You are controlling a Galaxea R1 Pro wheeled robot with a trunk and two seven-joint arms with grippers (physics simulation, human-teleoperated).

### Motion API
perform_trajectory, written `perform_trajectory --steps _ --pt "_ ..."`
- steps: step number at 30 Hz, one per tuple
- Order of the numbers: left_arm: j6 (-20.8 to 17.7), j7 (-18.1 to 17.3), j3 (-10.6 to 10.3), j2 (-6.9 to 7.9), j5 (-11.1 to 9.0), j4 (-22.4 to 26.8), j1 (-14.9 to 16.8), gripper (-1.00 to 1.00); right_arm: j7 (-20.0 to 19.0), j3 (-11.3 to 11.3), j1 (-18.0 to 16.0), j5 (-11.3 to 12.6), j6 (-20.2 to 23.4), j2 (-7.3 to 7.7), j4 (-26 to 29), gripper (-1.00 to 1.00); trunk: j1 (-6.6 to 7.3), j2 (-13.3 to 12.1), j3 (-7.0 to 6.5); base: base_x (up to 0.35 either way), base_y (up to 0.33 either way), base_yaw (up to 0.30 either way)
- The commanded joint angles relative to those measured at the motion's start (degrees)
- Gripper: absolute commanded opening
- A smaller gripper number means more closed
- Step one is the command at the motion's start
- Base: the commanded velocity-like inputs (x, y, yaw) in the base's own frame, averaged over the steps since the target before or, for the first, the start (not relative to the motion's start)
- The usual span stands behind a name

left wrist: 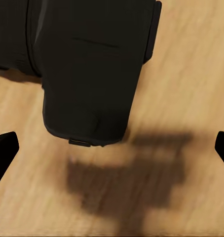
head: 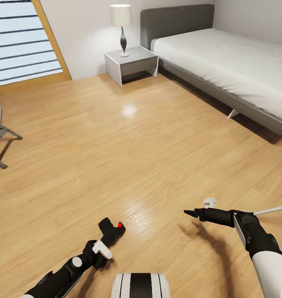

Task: Attach the digital camera to the camera tripod in the bedroom.

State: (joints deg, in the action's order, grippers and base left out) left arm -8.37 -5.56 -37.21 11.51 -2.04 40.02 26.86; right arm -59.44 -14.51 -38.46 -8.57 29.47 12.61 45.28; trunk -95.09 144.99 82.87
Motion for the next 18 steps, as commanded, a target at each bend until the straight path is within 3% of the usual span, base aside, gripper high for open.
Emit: perform_trajectory --steps 1,18 --pt "-0.3 0.0 -0.2 0.05 -0.2 -0.2 0.0 1.00 -0.4 -0.2 0.0 -0.4 0.4 -0.05 0.1 1.00 0.01 0.0 0.04 0.000 0.000 0.000" --pt "0.3 0.0 0.2 0.01 0.0 -3.3 0.0 1.00 -0.4 -0.3 0.0 -0.4 0.4 -0.05 0.1 1.00 0.01 0.0 0.04 0.000 0.000 0.000"
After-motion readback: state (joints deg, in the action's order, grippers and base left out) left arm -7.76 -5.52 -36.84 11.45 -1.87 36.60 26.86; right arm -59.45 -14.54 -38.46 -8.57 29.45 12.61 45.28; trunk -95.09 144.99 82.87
